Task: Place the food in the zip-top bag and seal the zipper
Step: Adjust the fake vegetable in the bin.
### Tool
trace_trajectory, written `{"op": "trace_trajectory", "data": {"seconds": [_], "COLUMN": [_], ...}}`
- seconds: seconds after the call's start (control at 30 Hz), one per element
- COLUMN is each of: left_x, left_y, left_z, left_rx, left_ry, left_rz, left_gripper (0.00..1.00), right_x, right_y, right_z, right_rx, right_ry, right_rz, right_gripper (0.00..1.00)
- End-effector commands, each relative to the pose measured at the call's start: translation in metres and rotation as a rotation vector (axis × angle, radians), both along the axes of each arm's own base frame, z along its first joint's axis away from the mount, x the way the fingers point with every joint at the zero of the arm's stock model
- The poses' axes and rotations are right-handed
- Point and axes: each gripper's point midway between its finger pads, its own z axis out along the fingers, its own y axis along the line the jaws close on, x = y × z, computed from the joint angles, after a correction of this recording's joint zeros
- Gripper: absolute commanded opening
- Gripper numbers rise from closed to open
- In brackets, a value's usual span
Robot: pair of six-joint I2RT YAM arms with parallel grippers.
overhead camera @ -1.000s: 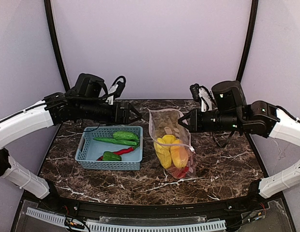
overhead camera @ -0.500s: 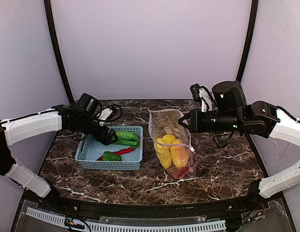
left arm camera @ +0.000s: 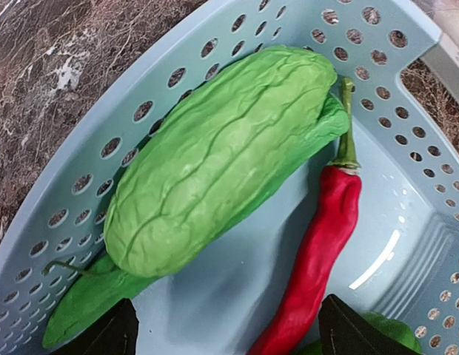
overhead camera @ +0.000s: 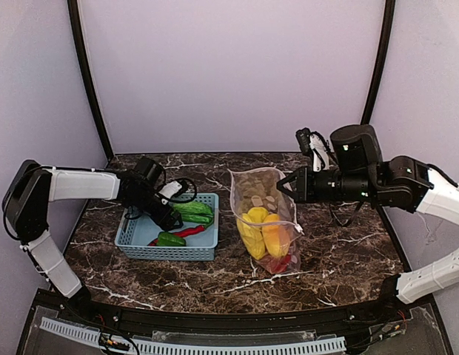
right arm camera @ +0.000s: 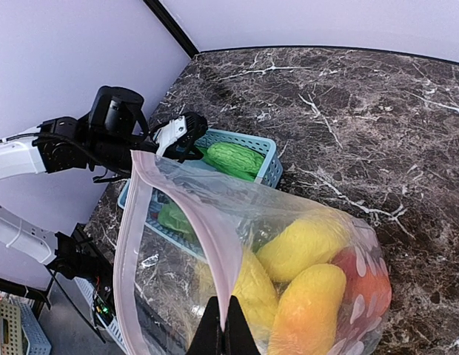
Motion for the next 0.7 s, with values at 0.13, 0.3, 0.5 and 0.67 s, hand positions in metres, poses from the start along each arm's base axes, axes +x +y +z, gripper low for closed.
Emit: {"op": "trace_trajectory", "data": {"seconds": [0.13, 0.3, 0.5, 0.67], "left_x": [0.021, 0.029, 0.034, 0.025], "left_y": [-0.006, -0.006, -0.008, -0.007], "left_z": [-0.009, -0.015, -0.023, -0.035], "left_rx": [0.002, 0.013, 0.013, 0.037], "left_ry": [-0.047, -0.080, -0.070, 0.003], "left_rz": [-0.066, -0.065, -0.052, -0.069], "left_gripper": [0.85, 0.86, 0.88, 0.88], "right_x": [0.002, 0.003, 0.003, 0.003], "right_y": [-0.013, -0.012, -0.009, -0.008], "right_z": [0.012, 0.012, 0.012, 0.012], "right_rx": [0.039, 0.036, 0.035, 0.035], "right_ry": [-0.038, -0.035, -0.031, -0.027], "right_rz": [-0.038, -0.035, -0.029, -0.023], "right_gripper": [0.00, 0.00, 0.00, 0.00]}}
